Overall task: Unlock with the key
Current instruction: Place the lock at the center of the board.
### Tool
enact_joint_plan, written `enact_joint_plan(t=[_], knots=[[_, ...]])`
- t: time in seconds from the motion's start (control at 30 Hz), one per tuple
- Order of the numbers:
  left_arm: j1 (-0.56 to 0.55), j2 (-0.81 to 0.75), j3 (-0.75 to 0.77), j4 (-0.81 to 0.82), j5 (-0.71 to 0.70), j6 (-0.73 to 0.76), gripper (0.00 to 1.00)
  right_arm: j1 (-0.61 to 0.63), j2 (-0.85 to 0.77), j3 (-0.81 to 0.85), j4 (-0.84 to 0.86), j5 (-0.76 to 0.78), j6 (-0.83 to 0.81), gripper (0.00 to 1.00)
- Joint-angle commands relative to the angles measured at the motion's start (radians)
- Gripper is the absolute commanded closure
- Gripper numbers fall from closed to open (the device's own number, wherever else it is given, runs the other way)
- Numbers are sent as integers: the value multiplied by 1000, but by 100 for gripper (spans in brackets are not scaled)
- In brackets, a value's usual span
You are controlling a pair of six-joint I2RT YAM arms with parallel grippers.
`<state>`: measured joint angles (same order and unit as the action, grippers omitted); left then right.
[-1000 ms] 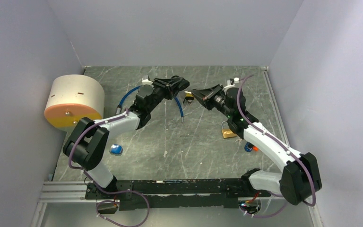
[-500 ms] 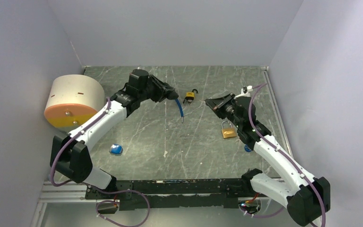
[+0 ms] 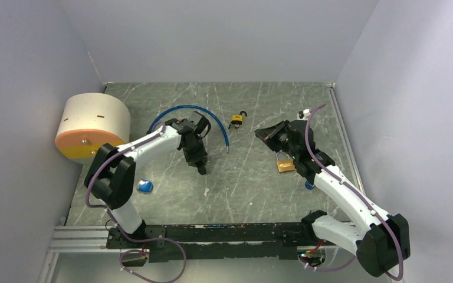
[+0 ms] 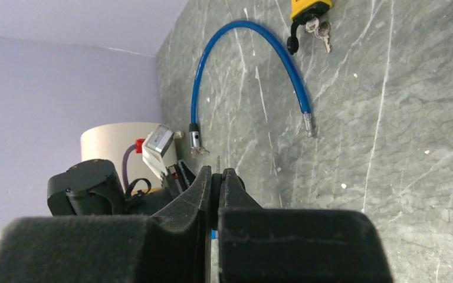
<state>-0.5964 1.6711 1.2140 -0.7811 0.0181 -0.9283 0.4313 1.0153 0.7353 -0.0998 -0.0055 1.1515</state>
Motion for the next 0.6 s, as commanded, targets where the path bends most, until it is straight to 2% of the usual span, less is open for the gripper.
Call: enact_joint_plan(t=[0.0,0.1,0.17,0.37,0.57], knots=[[-25,51,70,-10,-81,49,97,-6,6,0,14,-26,-11,100],[-33,86,87,-9,-111,51,97,-8,4,-3,9,-29,-11,100],[-34,102,82,0,-131,54,90,-10,3,-8,10,-31,-7,100],[-35,137,49,47,-123,40,78,-17,-3,-16,5,-37,-1,100],[-36,113,41,60,-123,34,48,-23,-4,-17,-7,-45,2,100]])
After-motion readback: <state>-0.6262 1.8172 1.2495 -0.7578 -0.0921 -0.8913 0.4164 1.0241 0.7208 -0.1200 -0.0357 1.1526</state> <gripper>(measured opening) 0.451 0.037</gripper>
